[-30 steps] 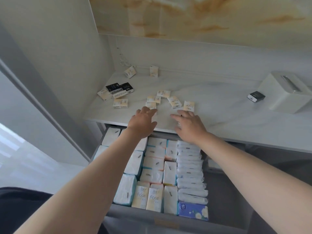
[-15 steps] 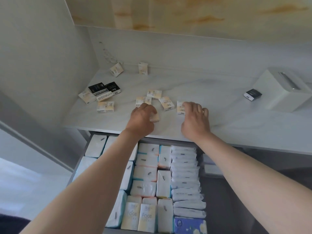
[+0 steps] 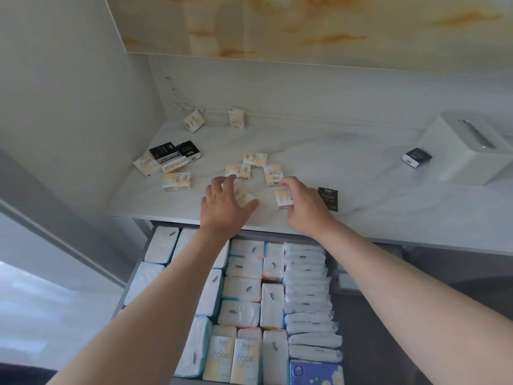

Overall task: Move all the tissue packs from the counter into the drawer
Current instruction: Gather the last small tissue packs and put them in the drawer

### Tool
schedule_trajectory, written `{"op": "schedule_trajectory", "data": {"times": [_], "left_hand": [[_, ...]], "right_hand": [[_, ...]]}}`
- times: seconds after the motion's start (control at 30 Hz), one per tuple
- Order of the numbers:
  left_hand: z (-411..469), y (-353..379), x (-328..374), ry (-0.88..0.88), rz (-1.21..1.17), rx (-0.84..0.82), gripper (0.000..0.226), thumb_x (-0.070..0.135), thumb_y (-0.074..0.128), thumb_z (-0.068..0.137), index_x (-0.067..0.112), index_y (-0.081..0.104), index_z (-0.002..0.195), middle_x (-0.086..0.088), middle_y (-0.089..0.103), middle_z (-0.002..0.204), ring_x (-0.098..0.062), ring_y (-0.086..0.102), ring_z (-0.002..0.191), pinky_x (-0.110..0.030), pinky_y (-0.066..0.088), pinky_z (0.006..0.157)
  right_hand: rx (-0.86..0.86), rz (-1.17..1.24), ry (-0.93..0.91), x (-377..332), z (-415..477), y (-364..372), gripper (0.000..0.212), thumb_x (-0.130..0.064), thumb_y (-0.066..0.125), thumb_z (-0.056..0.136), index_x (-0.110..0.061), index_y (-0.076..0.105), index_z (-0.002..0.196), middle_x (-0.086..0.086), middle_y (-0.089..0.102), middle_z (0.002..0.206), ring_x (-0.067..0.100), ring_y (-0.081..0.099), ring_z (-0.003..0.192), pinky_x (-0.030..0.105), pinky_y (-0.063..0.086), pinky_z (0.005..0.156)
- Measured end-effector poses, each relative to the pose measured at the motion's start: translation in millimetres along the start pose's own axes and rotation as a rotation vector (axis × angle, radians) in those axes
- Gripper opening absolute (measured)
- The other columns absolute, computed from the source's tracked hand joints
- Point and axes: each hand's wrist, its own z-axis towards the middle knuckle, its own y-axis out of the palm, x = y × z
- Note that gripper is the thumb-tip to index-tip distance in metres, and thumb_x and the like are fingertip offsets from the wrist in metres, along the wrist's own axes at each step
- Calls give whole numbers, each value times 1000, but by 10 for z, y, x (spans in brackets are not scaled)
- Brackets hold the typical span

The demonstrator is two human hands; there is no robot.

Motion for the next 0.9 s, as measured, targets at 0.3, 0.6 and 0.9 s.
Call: {"op": "schedule_trajectory", "data": {"times": [0.3,0.6,0.9], "left_hand": [[-16,-67,-74,98,18,-242,75,25,67,82,12,36,149,-9,43,137,-28,35,126,-36,34,107],[-384,-260,-183,296,15,-361,74,27,80,67,20,51,135,2,52,119,-16,44,111,-27,43,95],[-1020,-269,-334,414,411,-582,73,45,80,69,26,49,133,6,52,130,-17,41,121,-32,32,108]], "right_hand": [[-49,-65,274,-79,-40,101,65,-47,66,88,-15,48,141,12,46,134,30,42,127,39,46,96],[-270,-157,-18,-430,-262,-11,85,-29,71,76,-20,31,150,1,44,145,23,39,131,36,37,106],[-557,-280,-155,-782,-843,254,81,-36,72,79,-18,33,148,2,37,145,23,37,132,39,40,105]]}}
